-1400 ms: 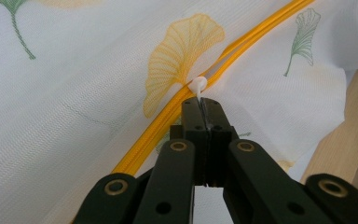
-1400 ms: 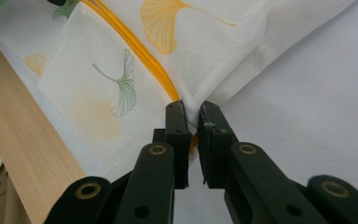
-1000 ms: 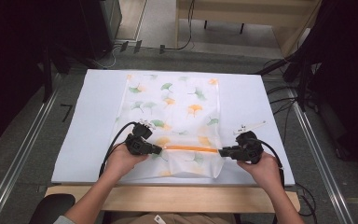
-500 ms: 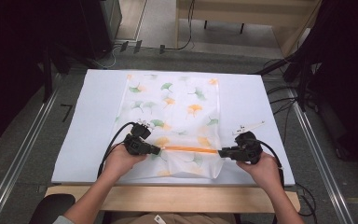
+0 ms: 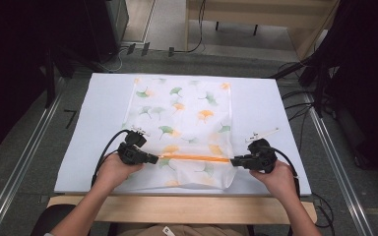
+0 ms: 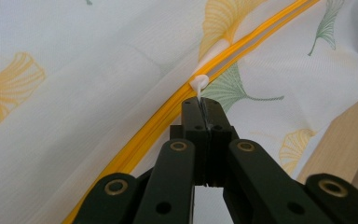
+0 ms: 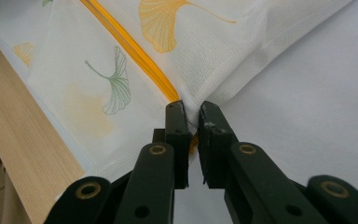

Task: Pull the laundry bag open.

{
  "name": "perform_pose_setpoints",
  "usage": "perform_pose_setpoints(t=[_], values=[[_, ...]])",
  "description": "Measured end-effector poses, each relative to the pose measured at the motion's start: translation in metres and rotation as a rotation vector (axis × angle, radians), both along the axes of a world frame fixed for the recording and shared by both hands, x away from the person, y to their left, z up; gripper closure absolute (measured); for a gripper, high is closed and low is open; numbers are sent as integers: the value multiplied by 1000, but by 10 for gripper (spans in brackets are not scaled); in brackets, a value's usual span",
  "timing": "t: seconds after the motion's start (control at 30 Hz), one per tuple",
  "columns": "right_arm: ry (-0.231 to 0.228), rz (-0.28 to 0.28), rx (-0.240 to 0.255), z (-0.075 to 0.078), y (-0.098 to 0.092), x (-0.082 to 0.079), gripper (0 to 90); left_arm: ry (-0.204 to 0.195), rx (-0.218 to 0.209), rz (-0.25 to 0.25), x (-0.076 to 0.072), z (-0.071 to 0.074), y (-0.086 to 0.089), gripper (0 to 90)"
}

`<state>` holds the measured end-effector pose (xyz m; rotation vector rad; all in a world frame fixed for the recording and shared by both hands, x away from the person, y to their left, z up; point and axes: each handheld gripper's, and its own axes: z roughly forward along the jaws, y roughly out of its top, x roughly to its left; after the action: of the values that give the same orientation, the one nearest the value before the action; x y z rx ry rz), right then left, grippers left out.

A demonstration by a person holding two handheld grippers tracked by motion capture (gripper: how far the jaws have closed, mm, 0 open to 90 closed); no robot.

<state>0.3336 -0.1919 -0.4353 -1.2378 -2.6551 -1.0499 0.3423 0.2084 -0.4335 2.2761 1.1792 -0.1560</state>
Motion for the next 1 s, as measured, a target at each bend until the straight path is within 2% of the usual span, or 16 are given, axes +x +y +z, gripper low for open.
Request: perform_pose_setpoints(t=[0.3,0.53,0.57,1.0], values=[[2,2,-7,-1,2,0,848,-11,-5,-7,-4,2,3,900],[5,0,-1,-1,1,0,848,-5,-11,16,-4,2,5,900],[7,0,-2,-1,1,0,848,-3,-4,6,-3,3,7,900],[11,3,-5,-2,2,1,848,8,2,65,-7,3,38,900]])
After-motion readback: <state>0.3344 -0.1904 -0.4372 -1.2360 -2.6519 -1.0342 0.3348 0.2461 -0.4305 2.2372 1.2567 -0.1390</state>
